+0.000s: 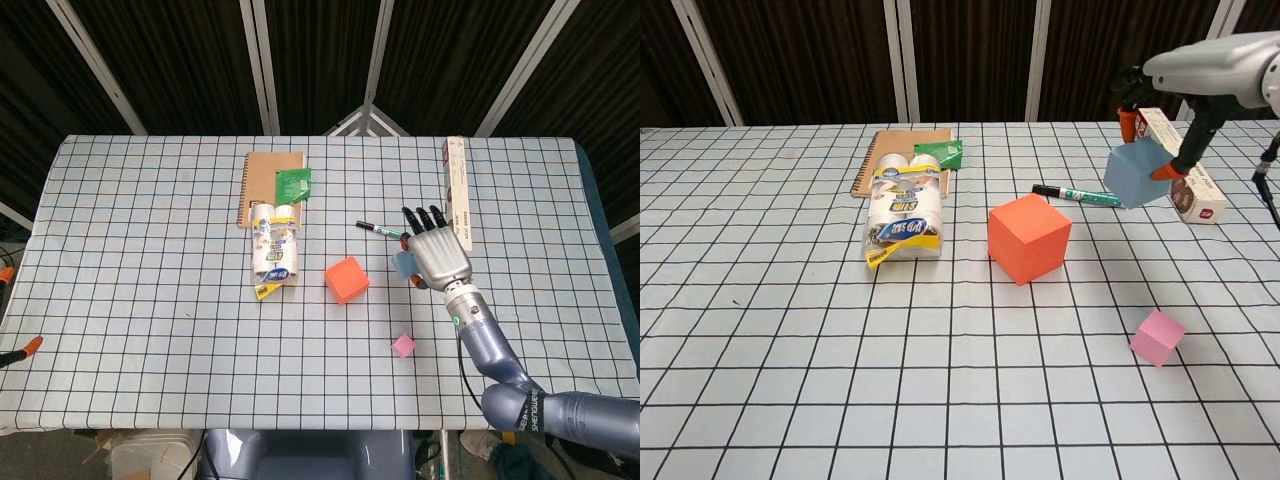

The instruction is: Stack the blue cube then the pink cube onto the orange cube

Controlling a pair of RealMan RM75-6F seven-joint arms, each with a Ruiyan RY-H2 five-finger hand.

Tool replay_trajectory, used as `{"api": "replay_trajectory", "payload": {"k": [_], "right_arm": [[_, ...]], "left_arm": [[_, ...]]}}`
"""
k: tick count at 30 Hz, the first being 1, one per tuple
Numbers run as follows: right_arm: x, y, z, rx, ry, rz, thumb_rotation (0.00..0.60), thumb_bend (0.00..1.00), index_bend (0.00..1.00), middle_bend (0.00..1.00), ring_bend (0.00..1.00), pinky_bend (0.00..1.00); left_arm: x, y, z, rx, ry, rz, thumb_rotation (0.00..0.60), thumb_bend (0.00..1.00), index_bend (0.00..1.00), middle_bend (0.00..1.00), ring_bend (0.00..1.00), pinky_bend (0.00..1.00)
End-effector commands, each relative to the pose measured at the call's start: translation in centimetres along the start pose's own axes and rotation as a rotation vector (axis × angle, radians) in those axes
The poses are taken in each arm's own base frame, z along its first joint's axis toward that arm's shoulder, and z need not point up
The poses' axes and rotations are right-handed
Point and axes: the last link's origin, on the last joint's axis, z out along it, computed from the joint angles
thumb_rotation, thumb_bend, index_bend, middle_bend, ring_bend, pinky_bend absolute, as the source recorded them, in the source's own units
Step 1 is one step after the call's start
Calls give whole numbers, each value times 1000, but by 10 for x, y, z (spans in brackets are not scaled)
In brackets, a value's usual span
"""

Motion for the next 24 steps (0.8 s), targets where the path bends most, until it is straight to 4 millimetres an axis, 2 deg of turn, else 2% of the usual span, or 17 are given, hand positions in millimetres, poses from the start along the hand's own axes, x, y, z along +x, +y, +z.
{"api": "replay_trajectory", "payload": {"k": [1,8,14,24], "right_arm": [[18,-14,-3,43,27,-50,600,317,437,0,0,0],[27,-47,-4,116,17,-58,600,317,437,0,0,0],[29,-74,5,152,11,-52,600,318,437,0,0,0],[23,-90,25,143,-23,-56,600,319,437,0,0,0]], "left_arm": [[0,0,0,0,1,0,600,118,54,0,0,0],[-1,2,0,-6,-2,3,600,118,54,0,0,0],[-2,3,0,-14,-4,8,600,118,54,0,0,0],[0,0,1,-6,-2,-4,600,118,54,0,0,0]]}}
